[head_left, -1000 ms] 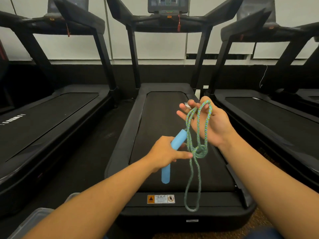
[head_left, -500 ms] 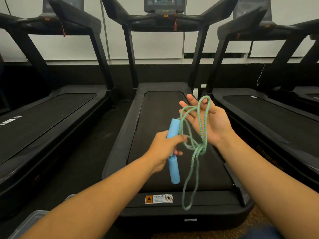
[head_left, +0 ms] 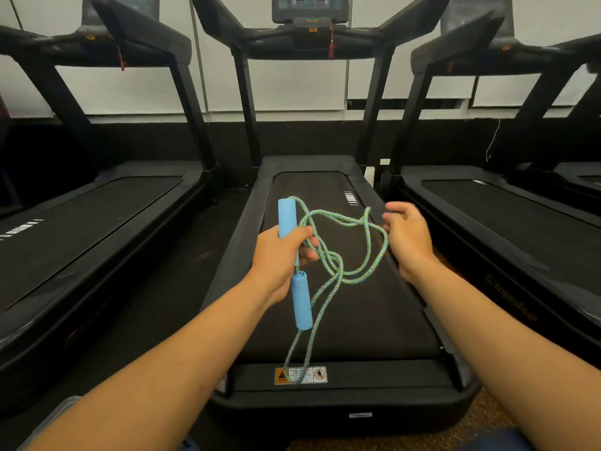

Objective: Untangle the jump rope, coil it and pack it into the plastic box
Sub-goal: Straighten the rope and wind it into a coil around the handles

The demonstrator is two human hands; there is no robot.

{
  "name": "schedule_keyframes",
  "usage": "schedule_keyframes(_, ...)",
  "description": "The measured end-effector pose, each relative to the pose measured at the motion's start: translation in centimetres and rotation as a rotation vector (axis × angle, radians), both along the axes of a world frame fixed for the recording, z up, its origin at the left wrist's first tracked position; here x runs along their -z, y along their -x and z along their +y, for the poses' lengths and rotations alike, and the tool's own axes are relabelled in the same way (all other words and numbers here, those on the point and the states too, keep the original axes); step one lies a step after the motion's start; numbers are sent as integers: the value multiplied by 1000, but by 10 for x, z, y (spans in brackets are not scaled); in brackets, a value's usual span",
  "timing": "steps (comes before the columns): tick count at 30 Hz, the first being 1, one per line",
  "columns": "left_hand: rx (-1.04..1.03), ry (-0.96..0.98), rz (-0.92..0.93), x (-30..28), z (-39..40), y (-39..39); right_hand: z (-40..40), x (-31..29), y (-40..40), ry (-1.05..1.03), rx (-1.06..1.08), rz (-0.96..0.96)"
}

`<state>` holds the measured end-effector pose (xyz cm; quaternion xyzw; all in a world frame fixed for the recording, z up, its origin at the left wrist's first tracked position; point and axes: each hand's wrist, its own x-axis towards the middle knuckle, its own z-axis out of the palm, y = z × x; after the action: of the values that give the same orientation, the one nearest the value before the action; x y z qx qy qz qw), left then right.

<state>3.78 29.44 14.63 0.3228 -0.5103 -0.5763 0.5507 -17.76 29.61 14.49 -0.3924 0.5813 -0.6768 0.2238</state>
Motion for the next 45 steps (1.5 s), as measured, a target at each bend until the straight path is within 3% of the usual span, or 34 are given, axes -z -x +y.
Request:
schedule_keyframes(2,-1,-4,4,-1,0,-1,11,-12,-4,169,135,224)
schedule_keyframes(4,-1,-5,-1,-1,0,-1,24,-24,-15,282,40,361)
schedule_keyframes(7,3,3,-19,-2,1,-1,36,-25,-37,137,-382,576)
schedule_keyframes(10,0,4,-26,-1,1,-2,35,-8,-52,-20,-560,703)
schedule_keyframes(20,126,-68,-2,-4,-1,-8,23,21,-64,-80,-685,380)
schedule_keyframes(24,132,-81,-5,-6,-2,-13,17,20,-61,-105,-635,343)
schedule_keyframes(26,91,-79,-45,-6,-5,-17,14,17,-58,-83,-614,298)
schedule_keyframes(39,-179,2,-210,5,-19,-31,13,-4,-28,-30,-577,-437)
schedule_keyframes(45,-408,-15,-50,-5,-30,-52,6,-2,2,13,-341,-518)
